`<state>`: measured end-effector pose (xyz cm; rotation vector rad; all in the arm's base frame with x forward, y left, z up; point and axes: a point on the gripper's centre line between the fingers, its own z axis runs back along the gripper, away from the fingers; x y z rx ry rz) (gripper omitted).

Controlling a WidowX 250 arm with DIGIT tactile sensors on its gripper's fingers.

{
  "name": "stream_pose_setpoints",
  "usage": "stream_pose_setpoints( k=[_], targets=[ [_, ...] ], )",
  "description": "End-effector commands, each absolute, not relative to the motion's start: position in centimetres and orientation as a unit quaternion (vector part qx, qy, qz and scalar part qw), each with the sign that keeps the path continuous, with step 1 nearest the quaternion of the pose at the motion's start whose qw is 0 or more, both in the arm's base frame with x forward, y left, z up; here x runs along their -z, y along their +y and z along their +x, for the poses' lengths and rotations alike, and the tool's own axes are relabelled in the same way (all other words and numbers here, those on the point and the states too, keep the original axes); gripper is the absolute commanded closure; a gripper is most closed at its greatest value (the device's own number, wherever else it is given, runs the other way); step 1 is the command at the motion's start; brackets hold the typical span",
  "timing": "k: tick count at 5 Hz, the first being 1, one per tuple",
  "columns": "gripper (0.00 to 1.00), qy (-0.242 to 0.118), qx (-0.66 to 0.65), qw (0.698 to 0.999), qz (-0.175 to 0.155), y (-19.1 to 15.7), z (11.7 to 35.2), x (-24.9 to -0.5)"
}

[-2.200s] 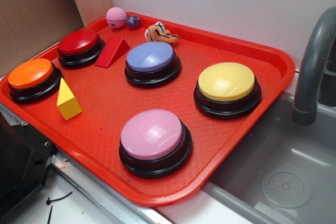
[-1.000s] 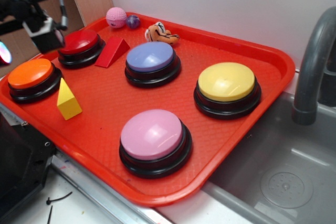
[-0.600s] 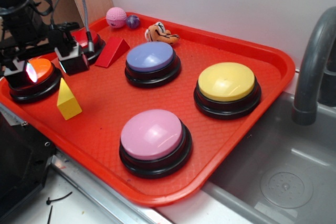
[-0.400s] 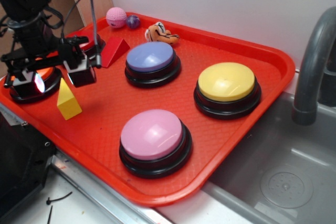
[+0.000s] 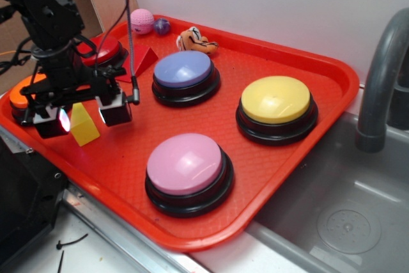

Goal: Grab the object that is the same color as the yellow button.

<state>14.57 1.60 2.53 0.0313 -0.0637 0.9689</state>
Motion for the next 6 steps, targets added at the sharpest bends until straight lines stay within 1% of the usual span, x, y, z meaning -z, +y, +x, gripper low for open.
stream_pose_setpoints(
  k=[1,2,3,4,5,6],
  targets=[
    [1.0,-0.046,-0.468,0.882,0.011,1.5,14.6,-2.4],
    [1.0,-0.048,-0.469,0.882,0.013,1.7,14.8,-2.3],
    [1.0,-0.04,-0.414,0.91,-0.003,1.0,15.2,-4.7],
    [1.0,-0.03,-0.324,0.945,-0.021,-0.3,15.7,-9.0],
    [1.0,-0.013,-0.205,0.977,-0.054,-1.3,15.9,-14.1],
    [1.0,-0.033,-0.159,0.985,-0.06,-1.5,15.5,-19.1]
  ],
)
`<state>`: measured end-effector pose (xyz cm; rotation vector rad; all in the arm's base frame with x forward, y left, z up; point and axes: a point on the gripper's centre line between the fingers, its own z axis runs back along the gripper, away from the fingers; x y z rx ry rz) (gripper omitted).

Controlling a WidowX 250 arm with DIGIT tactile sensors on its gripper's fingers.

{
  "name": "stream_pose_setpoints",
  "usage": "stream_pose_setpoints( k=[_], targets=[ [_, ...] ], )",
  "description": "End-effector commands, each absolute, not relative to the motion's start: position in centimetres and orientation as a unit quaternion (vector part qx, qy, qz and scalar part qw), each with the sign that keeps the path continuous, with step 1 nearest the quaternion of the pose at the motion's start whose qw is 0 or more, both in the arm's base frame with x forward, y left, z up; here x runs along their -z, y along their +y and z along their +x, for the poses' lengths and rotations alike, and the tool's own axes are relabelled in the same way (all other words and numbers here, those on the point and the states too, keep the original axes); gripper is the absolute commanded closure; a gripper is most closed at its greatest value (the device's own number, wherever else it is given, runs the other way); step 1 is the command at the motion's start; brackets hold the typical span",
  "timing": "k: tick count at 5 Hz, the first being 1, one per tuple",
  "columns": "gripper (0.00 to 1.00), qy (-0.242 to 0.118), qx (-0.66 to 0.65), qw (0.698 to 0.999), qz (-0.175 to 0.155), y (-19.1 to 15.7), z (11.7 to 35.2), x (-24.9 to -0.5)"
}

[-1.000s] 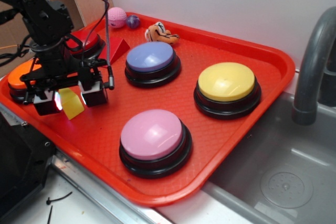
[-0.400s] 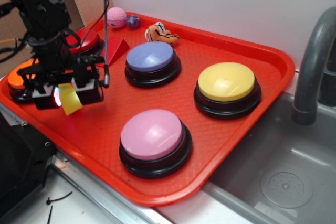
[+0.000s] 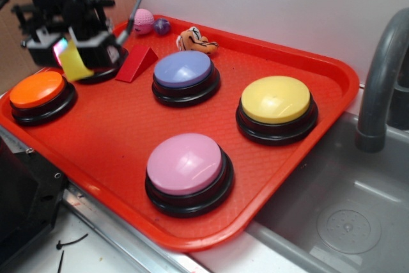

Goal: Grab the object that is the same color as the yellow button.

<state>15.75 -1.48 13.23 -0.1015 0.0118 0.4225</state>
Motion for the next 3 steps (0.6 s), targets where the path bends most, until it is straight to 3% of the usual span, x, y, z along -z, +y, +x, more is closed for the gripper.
stream_pose_setpoints(
  k=[1,2,3],
  targets=[
    [1.0,-0.048,-0.149,0.984,-0.085,-1.4,15.3,-24.1],
    [1.0,-0.048,-0.16,0.981,-0.095,-0.9,15.9,-24.8],
    [1.0,-0.02,-0.188,0.979,-0.081,0.4,17.0,-22.6]
  ],
)
